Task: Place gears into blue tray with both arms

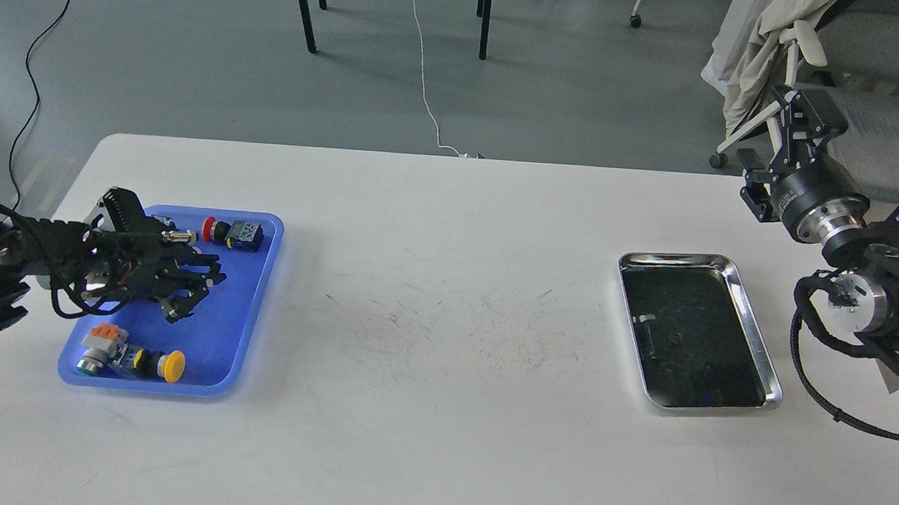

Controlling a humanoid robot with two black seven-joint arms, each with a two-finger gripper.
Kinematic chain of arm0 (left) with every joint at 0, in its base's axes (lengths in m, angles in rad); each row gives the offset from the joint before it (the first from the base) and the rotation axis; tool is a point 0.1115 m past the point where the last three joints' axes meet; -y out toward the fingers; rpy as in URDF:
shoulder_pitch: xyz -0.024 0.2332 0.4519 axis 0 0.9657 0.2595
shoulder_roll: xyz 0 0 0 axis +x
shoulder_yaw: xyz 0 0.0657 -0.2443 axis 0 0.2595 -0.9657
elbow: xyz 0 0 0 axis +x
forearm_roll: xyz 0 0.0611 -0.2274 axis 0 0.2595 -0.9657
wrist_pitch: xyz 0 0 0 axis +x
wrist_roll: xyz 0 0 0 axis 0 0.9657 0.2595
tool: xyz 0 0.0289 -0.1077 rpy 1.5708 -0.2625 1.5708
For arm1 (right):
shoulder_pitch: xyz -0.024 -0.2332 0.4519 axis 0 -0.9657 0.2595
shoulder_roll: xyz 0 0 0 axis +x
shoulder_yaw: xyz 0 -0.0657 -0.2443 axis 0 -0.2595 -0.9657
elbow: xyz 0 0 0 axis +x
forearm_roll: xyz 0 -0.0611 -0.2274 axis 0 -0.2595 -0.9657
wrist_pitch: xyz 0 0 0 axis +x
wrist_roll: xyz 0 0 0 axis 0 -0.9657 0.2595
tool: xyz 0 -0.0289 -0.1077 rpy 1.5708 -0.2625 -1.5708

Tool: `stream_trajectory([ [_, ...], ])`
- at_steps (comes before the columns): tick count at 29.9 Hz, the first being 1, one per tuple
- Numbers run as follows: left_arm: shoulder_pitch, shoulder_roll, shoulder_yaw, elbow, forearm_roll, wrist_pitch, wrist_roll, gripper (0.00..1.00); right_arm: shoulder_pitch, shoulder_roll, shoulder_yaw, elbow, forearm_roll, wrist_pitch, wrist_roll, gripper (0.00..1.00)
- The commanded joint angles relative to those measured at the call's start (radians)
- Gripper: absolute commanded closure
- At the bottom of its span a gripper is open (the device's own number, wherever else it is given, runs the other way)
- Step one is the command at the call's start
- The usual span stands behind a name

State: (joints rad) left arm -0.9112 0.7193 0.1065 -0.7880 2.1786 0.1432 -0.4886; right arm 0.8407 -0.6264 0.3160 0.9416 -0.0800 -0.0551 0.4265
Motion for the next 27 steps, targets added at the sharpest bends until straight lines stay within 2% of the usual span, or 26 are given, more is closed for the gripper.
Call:
stream_trajectory([
  [1,0.012,0.0,0.001,0.025,0.001,0.018,0.0,0.89,0.0,-0.001,0.0,0.0,-0.001,0.0,0.0,0.02],
  [7,0.031,-0.003,0.002,0.076,0.001,0.048,0.0,0.89,-0.002,-0.001,0.0,0.0,-0.001,0.0,0.001,0.02],
  [14,0.037,-0.006,0.001,0.075,0.0,0.053,0.0,0.88,-0.002,0.001,0.0,-0.001,-0.001,0.0,0.002,0.02],
  [27,0.029,-0.011,-0.001,0.05,-0.043,0.052,0.0,0.81,-0.002,0.002,0.0,-0.001,-0.02,0.0,0.002,0.02],
])
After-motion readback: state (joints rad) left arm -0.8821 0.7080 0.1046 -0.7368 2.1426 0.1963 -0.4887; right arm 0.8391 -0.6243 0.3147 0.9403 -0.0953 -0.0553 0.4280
